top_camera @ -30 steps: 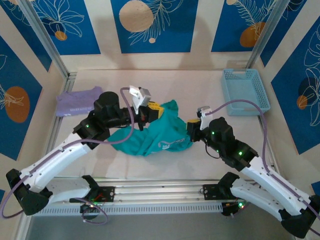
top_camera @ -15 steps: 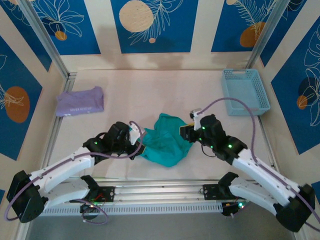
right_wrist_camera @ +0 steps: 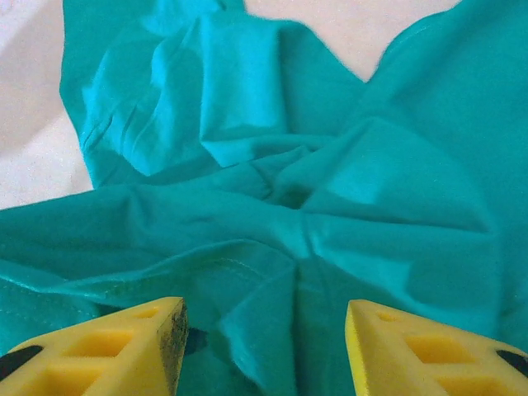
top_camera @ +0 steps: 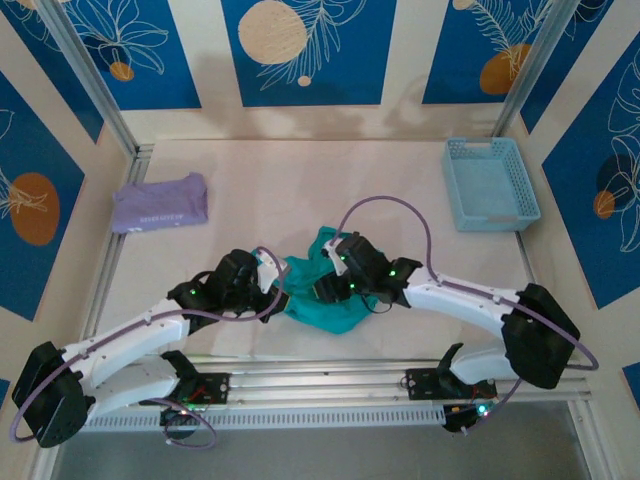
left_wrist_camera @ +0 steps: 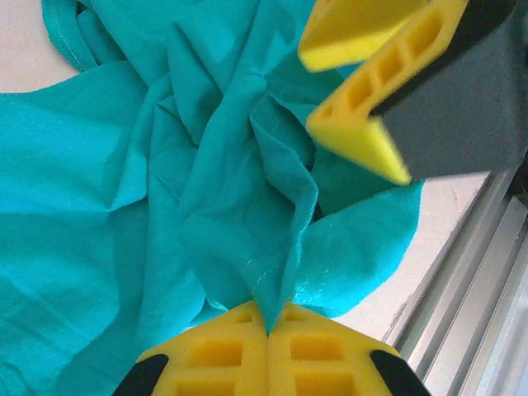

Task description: Fold the inside-out t-shirt

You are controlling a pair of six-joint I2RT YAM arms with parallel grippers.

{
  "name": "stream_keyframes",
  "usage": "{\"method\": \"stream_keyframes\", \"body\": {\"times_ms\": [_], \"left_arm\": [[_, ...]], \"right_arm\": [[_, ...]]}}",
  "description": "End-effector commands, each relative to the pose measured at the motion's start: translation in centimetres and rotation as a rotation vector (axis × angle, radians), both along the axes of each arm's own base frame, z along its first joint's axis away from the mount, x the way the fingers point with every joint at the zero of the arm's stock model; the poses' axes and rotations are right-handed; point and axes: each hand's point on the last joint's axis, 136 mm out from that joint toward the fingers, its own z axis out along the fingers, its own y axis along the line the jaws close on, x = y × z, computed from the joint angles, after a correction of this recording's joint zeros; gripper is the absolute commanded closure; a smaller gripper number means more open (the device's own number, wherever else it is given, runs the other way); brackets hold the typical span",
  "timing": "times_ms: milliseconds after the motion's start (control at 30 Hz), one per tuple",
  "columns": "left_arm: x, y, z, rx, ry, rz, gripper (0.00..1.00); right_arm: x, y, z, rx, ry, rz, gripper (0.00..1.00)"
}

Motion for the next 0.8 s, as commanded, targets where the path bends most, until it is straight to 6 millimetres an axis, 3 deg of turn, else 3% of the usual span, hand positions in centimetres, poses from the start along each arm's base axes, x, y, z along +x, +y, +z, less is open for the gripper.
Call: {"method": "stream_keyframes", "body": {"times_ms": [0, 200, 333, 433, 633, 767], "left_arm": [[0.1, 0.0, 0.4, -0.014, -0.02, 0.007, 1.0], [0.1, 0.0, 0.5, -0.018, -0.026, 0.011, 1.0], [0.2, 0.2, 0.4, -0.008, -0.022, 0.02, 1.0], [0.2, 0.3, 0.3, -0.01, -0.017, 0.03, 1.0], [-0.2, 0.0, 0.6, -0.061, -0.016, 0.025, 1.0], [-0.6, -0.7, 1.0, -0.106, -0.013, -0.007, 1.0]], "right_arm": [[0.6, 1.0, 0.4, -0.033, -0.055, 0.018, 0.48], [1.5, 0.3, -0.3, -0.124, -0.104, -0.021, 0.72], [1.8, 0.2, 1.1, -0.096, -0.147, -0.039, 0.91], [1.9, -0.3, 3.4, -0.039, -0.19, -0.05, 0.99], [1.1, -1.6, 8.9, 0.234, -0.173, -0.044, 1.0], [0.6, -2.1, 10.6, 0.348, -0.132, -0.035, 1.0]]}}
